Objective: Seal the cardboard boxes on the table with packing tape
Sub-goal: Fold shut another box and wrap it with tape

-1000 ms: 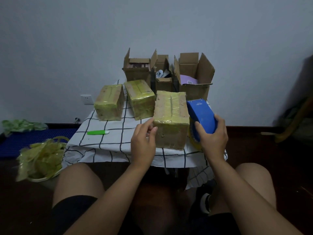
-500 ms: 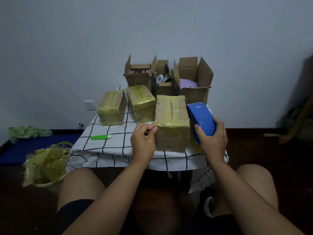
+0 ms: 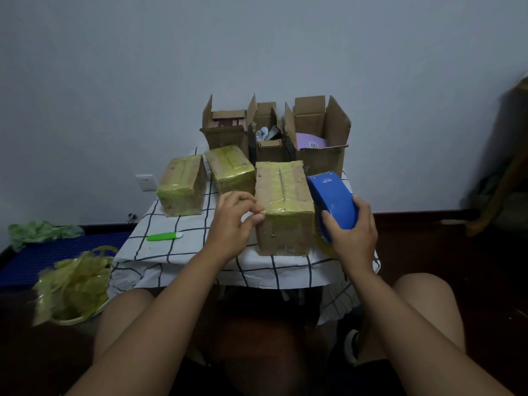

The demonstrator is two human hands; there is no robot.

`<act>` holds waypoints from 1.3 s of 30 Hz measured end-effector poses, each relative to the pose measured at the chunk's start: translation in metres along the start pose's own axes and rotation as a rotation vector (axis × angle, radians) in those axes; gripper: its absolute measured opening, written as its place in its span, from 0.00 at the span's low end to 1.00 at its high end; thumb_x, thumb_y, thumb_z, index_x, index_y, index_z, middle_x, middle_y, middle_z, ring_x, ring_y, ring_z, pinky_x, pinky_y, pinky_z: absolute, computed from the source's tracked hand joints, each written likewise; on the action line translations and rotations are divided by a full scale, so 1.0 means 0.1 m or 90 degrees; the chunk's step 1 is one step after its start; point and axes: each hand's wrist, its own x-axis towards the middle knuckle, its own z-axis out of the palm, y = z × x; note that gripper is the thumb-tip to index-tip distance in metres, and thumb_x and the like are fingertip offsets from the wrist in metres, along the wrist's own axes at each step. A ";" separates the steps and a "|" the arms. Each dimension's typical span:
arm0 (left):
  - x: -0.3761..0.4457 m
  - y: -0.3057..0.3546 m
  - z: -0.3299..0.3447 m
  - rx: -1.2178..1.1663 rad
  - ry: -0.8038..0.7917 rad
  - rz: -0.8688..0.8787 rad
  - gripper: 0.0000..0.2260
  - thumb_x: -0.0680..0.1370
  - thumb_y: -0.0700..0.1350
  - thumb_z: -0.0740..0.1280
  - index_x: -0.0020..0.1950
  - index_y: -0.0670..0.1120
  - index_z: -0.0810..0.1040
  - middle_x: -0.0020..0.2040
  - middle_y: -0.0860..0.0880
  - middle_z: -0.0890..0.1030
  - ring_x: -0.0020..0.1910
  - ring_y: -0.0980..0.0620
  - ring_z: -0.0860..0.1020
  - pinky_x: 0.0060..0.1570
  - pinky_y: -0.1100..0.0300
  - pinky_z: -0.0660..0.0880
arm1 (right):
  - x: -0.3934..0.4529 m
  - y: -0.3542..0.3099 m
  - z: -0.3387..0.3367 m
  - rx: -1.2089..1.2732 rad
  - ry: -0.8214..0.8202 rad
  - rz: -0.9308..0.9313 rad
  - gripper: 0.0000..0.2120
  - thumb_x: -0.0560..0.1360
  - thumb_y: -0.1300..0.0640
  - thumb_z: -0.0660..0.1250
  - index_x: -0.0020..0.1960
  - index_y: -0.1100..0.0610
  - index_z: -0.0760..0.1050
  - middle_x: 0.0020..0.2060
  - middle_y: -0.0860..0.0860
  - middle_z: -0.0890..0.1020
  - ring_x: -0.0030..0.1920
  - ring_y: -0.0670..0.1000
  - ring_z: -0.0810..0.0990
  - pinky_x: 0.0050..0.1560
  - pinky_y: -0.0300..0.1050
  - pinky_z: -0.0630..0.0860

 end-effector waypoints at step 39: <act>0.29 0.64 0.44 0.194 -0.094 0.195 0.05 0.76 0.45 0.71 0.47 0.45 0.80 0.44 0.49 0.79 0.44 0.46 0.76 0.41 0.57 0.67 | -0.03 0.06 -0.03 0.013 0.010 0.013 0.32 0.72 0.47 0.76 0.72 0.50 0.67 0.58 0.43 0.68 0.55 0.45 0.71 0.48 0.41 0.71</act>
